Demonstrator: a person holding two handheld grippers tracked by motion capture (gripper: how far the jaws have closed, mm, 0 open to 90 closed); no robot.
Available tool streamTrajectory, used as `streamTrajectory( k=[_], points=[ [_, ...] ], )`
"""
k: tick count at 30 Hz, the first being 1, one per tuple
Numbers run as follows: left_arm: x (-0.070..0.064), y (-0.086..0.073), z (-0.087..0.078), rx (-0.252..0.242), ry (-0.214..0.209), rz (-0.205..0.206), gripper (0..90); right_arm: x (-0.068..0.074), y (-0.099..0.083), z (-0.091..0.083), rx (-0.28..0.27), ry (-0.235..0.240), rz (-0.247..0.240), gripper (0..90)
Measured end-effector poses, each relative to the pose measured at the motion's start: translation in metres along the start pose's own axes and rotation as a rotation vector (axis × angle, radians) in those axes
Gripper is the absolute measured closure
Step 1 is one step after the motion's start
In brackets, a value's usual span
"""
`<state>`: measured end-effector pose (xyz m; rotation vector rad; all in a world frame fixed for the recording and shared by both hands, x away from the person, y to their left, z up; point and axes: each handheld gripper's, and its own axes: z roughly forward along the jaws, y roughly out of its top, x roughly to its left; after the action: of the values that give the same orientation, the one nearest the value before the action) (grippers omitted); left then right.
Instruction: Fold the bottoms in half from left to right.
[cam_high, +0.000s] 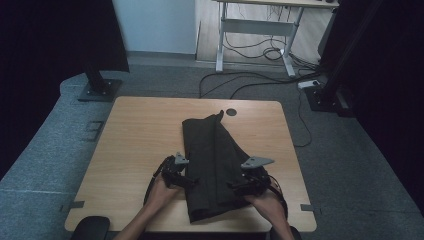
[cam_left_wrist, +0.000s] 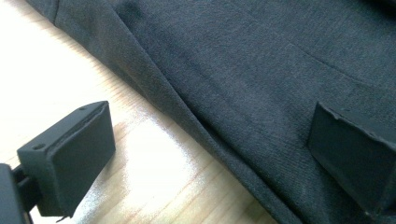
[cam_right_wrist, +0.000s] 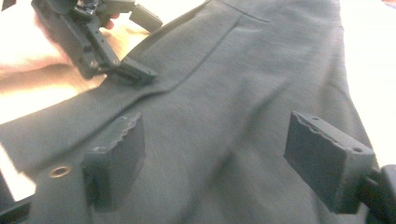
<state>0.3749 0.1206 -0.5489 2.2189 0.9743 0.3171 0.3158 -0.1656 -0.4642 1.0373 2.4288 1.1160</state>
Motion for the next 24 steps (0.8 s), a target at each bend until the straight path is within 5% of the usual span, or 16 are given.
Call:
streamTrajectory(
  k=[9, 11, 12, 13, 15, 17, 21, 24],
  points=[
    [0.000, 0.000, 0.000, 0.001, -0.001, 0.000, 0.7, 0.023, 0.004, 0.069, 0.168, -0.096, -0.050, 16.4],
    [0.000, 0.000, 0.000, 0.001, 0.000, 0.000, 0.7, 0.025, 0.002, 0.074, 0.191, -0.117, -0.072, 22.8],
    [0.000, 0.000, 0.000, 0.001, 0.000, 0.000, 0.7, 0.027, -0.003, 0.079, 0.233, -0.134, -0.100, 45.4],
    [0.000, 0.000, 0.000, 0.001, 0.000, 0.000, 0.8, 0.027, -0.005, 0.080, 0.244, -0.128, -0.105, 54.7],
    [0.000, 0.000, 0.000, 0.001, 0.000, 0.001, 0.8, 0.027, -0.005, 0.076, 0.252, -0.155, -0.114, 72.5],
    [0.000, 0.000, 0.000, 0.002, 0.000, 0.001, 0.8, 0.023, -0.003, 0.067, 0.245, -0.175, -0.121, 79.7],
    [0.000, 0.000, 0.000, 0.001, 0.000, 0.001, 0.8, 0.005, 0.000, 0.044, 0.203, -0.190, -0.066, 80.6],
    [0.000, 0.000, 0.000, 0.001, 0.001, 0.001, 0.8, -0.029, -0.002, 0.009, 0.150, -0.248, 0.013, 75.9]
  ],
)
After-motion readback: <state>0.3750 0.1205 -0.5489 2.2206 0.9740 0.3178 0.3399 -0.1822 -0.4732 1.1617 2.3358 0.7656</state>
